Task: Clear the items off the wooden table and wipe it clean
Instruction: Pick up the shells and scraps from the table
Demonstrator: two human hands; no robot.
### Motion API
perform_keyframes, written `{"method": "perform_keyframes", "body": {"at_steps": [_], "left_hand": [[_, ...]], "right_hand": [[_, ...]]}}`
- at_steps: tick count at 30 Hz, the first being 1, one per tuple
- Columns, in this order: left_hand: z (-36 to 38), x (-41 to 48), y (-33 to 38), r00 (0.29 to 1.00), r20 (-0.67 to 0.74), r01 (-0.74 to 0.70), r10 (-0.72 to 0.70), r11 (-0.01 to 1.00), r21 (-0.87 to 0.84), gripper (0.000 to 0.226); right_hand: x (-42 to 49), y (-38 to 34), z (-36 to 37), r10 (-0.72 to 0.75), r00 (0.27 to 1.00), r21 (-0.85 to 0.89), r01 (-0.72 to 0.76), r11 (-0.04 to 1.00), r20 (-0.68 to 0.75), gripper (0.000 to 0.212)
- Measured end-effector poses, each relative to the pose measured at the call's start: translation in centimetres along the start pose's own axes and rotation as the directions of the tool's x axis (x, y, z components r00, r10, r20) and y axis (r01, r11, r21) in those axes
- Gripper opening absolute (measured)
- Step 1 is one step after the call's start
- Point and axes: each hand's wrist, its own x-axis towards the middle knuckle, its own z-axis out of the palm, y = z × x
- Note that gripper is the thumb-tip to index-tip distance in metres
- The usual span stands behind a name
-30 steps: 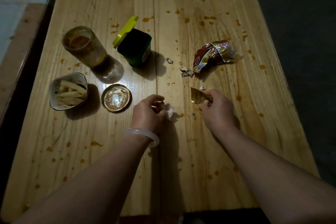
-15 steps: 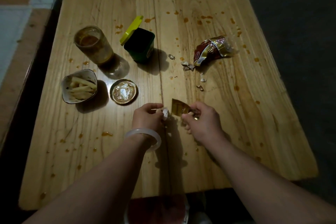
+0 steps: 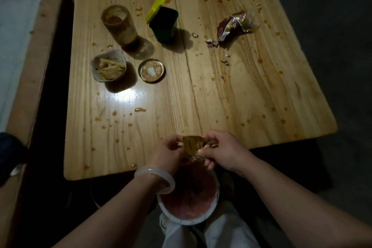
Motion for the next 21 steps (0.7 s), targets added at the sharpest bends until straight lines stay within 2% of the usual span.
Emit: {"method": "perform_keyframes", "body": {"at_steps": [3,5,9,13,16,21], "left_hand": [[-0.6,-2.2,-2.9,0.996,0.062,0.07,-0.072,0.997,0.021,0.02],[-0.9,-2.8,-5.0,0.995,0.051,0.085,-0.09,0.991,0.101,0.023],[-1.0,-2.8,-8.5,0.989,0.001,0.143,-0.146,0.968,0.207,0.027],[-0.5,-2.4,-10.3,0.984,-0.007,0.17,-0.177,0.935,0.311,0.036],[-0.1,-2.5,-10.7,0.985,-0.026,0.166,-0.169,0.908,0.385,0.042],[0.0,-2.2,-10.8,0.988,-0.032,0.147,-0.152,0.853,0.501,0.037]], "right_hand": [[-1.4,2.3,2.1,0.075,0.994,-0.065,-0.07,0.995,0.083,0.008],[-1.9,4.0,3.6,0.126,0.987,-0.105,-0.116,0.988,0.099,0.012],[-1.9,6.8,6.3,0.19,0.979,-0.154,-0.179,0.972,0.066,0.021],[-1.9,8.6,7.8,0.197,0.98,-0.305,-0.176,0.936,0.039,0.02],[-1.8,9.4,8.1,0.252,0.967,-0.331,-0.224,0.917,0.044,0.037],[-1.4,10.4,7.9,0.291,0.942,-0.293,-0.235,0.927,0.165,0.074]]}}
